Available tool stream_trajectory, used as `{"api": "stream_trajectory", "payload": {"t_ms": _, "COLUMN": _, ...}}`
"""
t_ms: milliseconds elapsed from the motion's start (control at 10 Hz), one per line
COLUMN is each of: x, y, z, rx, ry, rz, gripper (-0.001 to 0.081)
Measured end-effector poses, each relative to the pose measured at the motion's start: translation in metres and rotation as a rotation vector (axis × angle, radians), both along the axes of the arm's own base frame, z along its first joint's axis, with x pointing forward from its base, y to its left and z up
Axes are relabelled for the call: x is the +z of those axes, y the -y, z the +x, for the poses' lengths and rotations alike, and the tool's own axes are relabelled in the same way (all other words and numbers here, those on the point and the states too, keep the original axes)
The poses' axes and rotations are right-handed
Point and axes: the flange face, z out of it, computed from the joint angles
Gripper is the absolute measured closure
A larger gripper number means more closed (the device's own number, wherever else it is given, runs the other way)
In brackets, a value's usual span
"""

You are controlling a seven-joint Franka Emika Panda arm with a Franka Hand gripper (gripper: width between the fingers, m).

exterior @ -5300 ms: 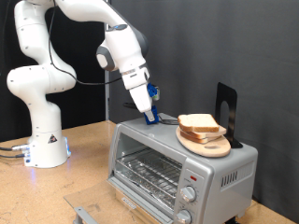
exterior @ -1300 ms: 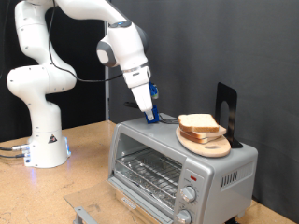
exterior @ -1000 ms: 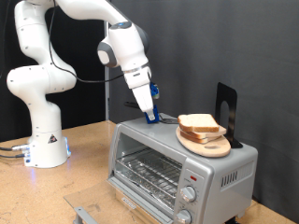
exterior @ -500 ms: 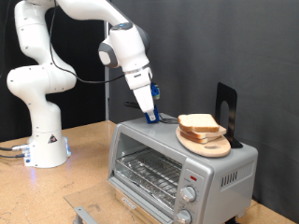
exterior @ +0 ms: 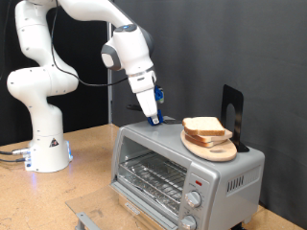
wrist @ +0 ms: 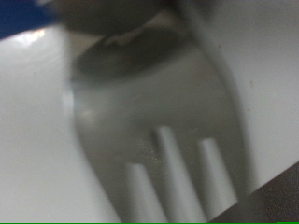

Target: Make a piece of toast with the oven

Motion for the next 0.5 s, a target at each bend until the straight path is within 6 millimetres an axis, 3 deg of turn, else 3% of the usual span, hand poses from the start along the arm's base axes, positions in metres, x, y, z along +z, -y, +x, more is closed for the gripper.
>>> {"api": "stream_trajectory", "payload": {"t_ms": 100, "x": 0.0017, "y": -0.0005, "z": 0.0012, "rx": -0.003, "ry": 0.005, "rz": 0.002, "gripper": 0.0263}}
{"api": "stream_trajectory", "payload": {"t_ms": 200, "x": 0.0018, "y": -0.0004, "z": 0.0016, "rx": -0.008, "ry": 0.003, "rz": 0.003, "gripper": 0.0313}}
{"api": "stream_trajectory", "payload": {"t_ms": 500, "x": 0.0019, "y": -0.0003, "z": 0.0027, "rx": -0.014, "ry": 0.001, "rz": 0.004, "gripper": 0.0313}}
